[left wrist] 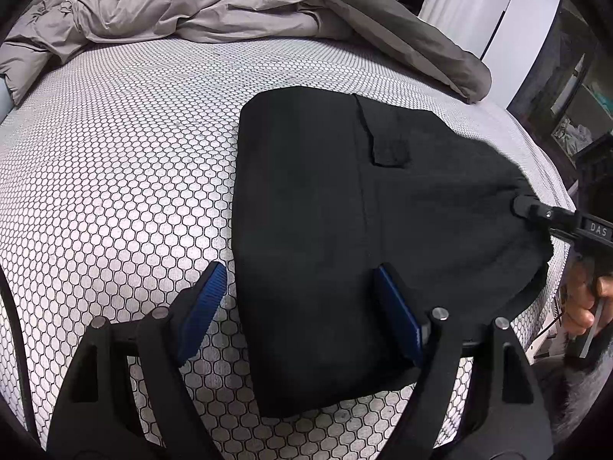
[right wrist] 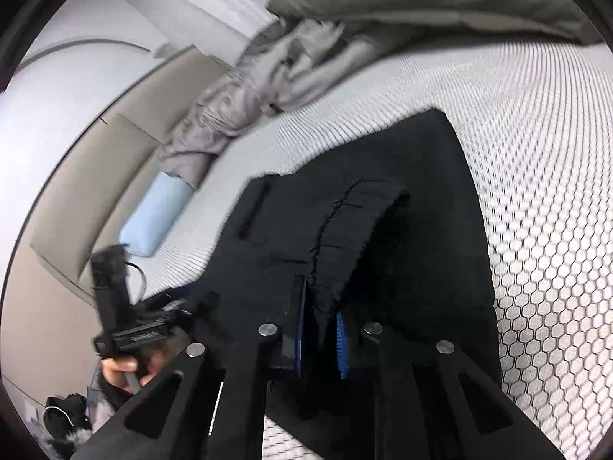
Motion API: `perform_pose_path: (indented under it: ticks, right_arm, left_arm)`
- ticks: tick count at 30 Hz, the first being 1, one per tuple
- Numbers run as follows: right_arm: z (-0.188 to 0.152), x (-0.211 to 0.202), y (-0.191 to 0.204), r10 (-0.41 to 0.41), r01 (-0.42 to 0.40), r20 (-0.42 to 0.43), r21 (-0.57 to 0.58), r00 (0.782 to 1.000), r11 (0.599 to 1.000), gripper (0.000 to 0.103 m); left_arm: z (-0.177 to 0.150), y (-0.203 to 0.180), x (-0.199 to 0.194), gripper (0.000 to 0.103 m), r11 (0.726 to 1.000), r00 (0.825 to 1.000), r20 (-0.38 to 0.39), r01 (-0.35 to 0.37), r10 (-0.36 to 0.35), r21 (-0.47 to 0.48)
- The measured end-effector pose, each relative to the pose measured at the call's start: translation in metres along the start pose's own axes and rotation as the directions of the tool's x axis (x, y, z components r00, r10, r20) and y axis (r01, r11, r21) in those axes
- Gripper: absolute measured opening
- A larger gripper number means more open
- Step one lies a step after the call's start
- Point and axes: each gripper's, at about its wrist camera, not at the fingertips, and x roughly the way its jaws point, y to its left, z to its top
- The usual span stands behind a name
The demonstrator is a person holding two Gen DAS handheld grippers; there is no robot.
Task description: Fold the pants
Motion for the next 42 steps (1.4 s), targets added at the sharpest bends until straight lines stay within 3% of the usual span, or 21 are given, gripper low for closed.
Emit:
perform_pose_path:
  ticks: [2, 4, 6, 8, 12, 16, 18, 21, 23, 25, 27, 30, 32, 34, 38, 40, 42]
  right_arm:
    - [-0.002, 0.003, 0.000, -0.092, 0.091, -0.027, -0.030, 0.995, 0.995, 0.016]
    - [-0.007, 0.017, -0.005, -0.235, 0.229, -0.074, -0.076, 0.969, 0.970, 0.034]
    - [-0.006, 0.010, -0.003, -0.225, 0.222, -0.045, -0.074, 0.973, 0.972, 0.034]
    - [-0.005, -0.006, 0.008, -0.265, 0.267, 0.031, -0.104, 0.964, 0.958, 0.034]
    - [-0.004, -0.032, 0.035, -0.196, 0.216, 0.127, -0.169, 0.972, 0.962, 0.034]
    - [-0.011, 0.001, 0.062, -0.139, 0.147, 0.047, -0.280, 0.989, 0.949, 0.036]
    - [-0.015, 0.029, 0.069, -0.161, 0.147, -0.021, -0.305, 0.987, 0.941, 0.037]
    - [-0.020, 0.064, 0.071, -0.209, 0.164, -0.096, -0.350, 0.973, 0.922, 0.037]
    - [-0.026, 0.074, 0.071, -0.253, 0.188, -0.101, -0.423, 0.962, 0.886, 0.037]
    - [-0.037, 0.068, 0.074, -0.356, 0.280, -0.045, -0.530, 0.933, 0.801, 0.036]
    - [-0.040, 0.055, 0.067, -0.393, 0.321, -0.014, -0.552, 0.919, 0.770, 0.036]
    - [-0.037, 0.039, 0.056, -0.404, 0.340, -0.015, -0.514, 0.914, 0.788, 0.039]
    - [-0.031, 0.031, 0.050, -0.352, 0.299, -0.029, -0.463, 0.936, 0.834, 0.040]
    - [-0.022, 0.024, 0.050, -0.303, 0.276, 0.001, -0.413, 0.953, 0.868, 0.041]
    - [-0.006, 0.029, 0.054, -0.274, 0.283, 0.079, -0.361, 0.959, 0.889, 0.043]
    - [-0.003, 0.046, 0.062, -0.256, 0.255, 0.044, -0.349, 0.966, 0.902, 0.043]
    - [-0.003, 0.068, 0.071, -0.264, 0.249, 0.015, -0.383, 0.964, 0.889, 0.043]
  left_arm:
    - [-0.001, 0.000, 0.001, 0.080, 1.000, 1.000, -0.006, -0.001, 0.001, 0.003]
    - [0.000, -0.001, -0.001, 0.080, 1.000, 1.000, -0.006, -0.002, 0.002, 0.007]
    - [0.002, -0.006, -0.010, 0.079, 0.999, 0.999, 0.028, -0.029, 0.028, 0.027]
    - [0.003, -0.012, -0.028, 0.079, 0.996, 0.992, 0.111, -0.064, 0.058, 0.054]
    - [0.001, -0.033, -0.046, 0.078, 0.992, 0.981, 0.189, 0.011, -0.034, 0.125]
    - [-0.007, -0.075, -0.021, 0.078, 0.935, 0.985, 0.067, 0.130, -0.160, 0.329]
    - [-0.010, -0.084, 0.002, 0.077, 0.922, 0.992, -0.006, 0.123, -0.129, 0.367]
    - [-0.016, -0.084, 0.014, 0.077, 0.910, 0.993, -0.031, 0.116, -0.113, 0.399]
    - [-0.020, -0.080, 0.011, 0.076, 0.905, 0.992, -0.039, 0.127, -0.121, 0.405]
    - [-0.024, -0.075, 0.006, 0.076, 0.906, 0.993, -0.038, 0.121, -0.116, 0.405]
    - [-0.028, -0.071, 0.002, 0.076, 0.908, 0.994, -0.036, 0.110, -0.104, 0.405]
    - [-0.030, -0.068, -0.006, 0.076, 0.906, 0.995, -0.031, 0.103, -0.099, 0.411]
    - [-0.030, -0.066, -0.016, 0.076, 0.903, 0.995, -0.028, 0.097, -0.094, 0.418]
    - [-0.026, -0.062, -0.033, 0.075, 0.913, 0.990, -0.011, 0.134, -0.141, 0.386]
    - [0.000, -0.042, -0.050, 0.075, 0.944, 0.967, 0.086, 0.210, -0.238, 0.254]
    - [0.009, -0.040, -0.034, 0.075, 0.961, 0.978, 0.065, 0.182, -0.199, 0.206]
    - [0.012, -0.042, -0.006, 0.075, 0.968, 0.991, -0.008, 0.131, -0.132, 0.214]
